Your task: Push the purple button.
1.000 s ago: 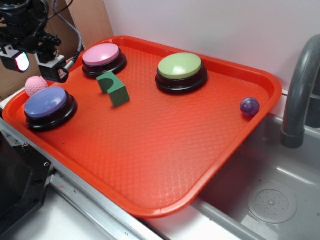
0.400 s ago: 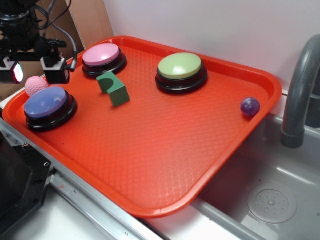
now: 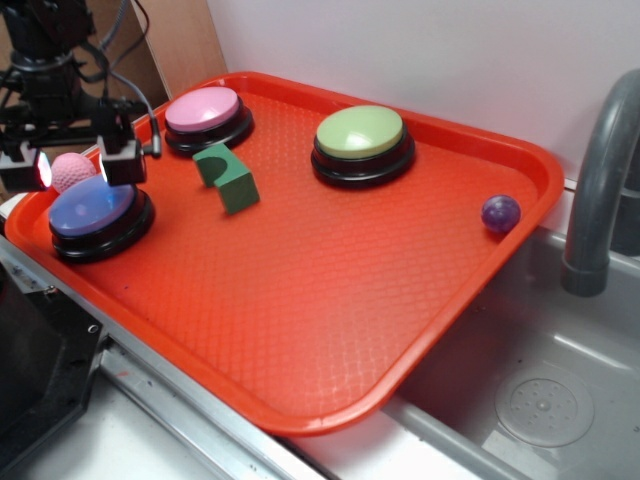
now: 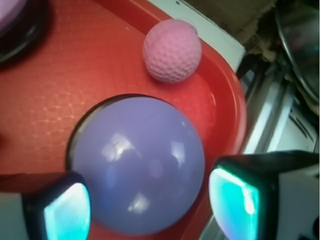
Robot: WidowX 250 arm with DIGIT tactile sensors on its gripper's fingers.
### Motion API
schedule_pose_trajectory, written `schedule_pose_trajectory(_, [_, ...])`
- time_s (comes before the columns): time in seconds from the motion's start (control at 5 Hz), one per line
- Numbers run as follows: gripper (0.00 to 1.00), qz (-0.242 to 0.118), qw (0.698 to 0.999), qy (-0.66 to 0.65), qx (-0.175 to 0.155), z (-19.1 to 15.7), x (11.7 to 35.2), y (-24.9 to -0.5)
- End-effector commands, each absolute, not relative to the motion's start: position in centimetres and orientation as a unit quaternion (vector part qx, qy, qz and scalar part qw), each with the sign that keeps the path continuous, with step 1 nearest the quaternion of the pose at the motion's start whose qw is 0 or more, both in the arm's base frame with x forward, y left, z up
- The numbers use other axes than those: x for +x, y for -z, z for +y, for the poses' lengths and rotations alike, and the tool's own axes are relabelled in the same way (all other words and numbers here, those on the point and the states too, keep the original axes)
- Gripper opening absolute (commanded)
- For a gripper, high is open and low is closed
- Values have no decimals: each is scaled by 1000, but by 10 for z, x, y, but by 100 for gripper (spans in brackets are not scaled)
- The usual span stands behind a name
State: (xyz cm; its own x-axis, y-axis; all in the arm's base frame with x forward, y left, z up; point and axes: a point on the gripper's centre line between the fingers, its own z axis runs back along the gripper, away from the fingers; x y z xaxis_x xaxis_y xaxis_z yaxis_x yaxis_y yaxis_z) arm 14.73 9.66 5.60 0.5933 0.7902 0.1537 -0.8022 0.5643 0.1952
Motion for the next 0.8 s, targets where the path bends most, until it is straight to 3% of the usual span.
schedule_pose_trajectory(0.0, [100,-48,909,-405,88,122,132,-35])
schedule_pose_trajectory(0.2, [100,-62,917,-387,70,126,129,-28])
schedule_pose_trajectory(0.4, [100,-50,918,-389,61,122,134,-32])
schedule_pose_trajectory(0.6, [100,-7,916,-394,77,115,142,-49])
